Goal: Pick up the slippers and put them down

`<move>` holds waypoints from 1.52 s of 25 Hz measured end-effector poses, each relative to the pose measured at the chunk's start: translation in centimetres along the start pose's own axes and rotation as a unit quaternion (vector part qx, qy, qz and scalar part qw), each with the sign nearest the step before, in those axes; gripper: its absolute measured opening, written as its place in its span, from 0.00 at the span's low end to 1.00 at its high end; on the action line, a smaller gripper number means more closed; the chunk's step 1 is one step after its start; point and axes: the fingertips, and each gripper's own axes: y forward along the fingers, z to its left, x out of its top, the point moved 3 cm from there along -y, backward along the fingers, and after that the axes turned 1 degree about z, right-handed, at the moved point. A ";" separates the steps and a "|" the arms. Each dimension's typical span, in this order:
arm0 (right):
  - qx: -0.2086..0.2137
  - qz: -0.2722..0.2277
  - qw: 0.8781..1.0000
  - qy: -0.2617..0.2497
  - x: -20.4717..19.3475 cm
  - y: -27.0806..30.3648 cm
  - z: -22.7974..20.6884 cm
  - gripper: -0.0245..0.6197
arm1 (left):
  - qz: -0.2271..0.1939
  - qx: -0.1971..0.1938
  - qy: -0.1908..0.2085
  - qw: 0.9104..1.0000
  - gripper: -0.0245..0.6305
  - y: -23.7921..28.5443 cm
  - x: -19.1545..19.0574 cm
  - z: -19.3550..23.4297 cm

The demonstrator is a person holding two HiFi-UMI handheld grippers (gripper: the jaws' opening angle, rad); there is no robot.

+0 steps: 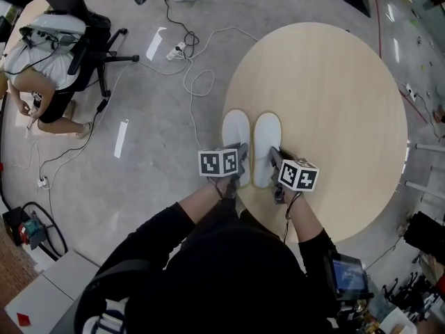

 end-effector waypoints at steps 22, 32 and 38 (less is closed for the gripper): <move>0.073 -0.138 0.984 -0.085 -1.1 -10.8 5.3 0.37 | -0.058 -0.079 -0.044 0.994 0.38 -9.5 -4.1 -5.3; 0.152 -0.252 0.939 -0.177 -2.3 -24.6 8.7 0.26 | -0.113 -0.162 0.033 0.980 0.38 -15.6 -10.7 -19.8; 0.195 -0.286 0.921 -0.177 -6.3 -32.1 6.9 0.14 | -0.168 -0.202 0.039 0.964 0.38 -19.6 -15.2 -25.7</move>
